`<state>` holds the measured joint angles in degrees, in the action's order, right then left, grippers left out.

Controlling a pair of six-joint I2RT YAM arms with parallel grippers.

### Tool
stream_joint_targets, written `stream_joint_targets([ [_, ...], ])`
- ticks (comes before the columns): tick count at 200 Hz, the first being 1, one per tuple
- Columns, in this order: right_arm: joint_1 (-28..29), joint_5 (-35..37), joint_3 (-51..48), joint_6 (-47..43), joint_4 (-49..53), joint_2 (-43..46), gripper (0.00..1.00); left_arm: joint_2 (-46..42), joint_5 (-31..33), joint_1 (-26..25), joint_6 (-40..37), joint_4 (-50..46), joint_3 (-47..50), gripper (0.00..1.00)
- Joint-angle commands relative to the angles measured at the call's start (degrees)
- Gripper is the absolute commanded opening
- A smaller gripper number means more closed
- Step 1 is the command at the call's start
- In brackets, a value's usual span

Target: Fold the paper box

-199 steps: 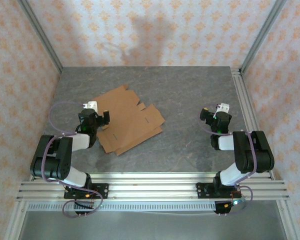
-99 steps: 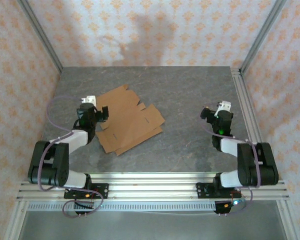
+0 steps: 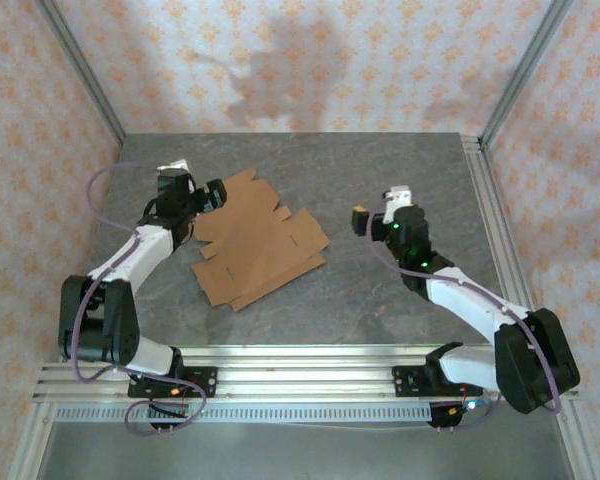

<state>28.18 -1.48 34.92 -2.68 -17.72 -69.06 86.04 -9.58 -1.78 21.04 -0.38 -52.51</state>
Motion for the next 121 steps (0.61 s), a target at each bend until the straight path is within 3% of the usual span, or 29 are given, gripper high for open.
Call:
stream_joint_targets([
  [1, 7.8, 0.0, 2.7, 4.9, 4.7, -2.1, 0.99, 4.3, -6.4, -0.3, 8.2, -4.0, -1.9, 1.00],
  [55, 23.1, -2.9, 11.6, 12.2, 1.9, -20.2, 0.99, 13.8, -8.0, -1.6, 9.2, -10.7, -8.4, 1.00],
  [86, 23.9, -7.5, 15.7, 21.1, 0.5, -29.9, 0.99, 14.3, -7.7, -1.6, 12.6, -11.1, -7.3, 1.00],
  [121, 22.5, -6.2, 18.1, 24.7, 5.1, -34.1, 0.99, 12.9, -7.9, -1.5, 13.9, -10.8, -4.2, 1.00],
])
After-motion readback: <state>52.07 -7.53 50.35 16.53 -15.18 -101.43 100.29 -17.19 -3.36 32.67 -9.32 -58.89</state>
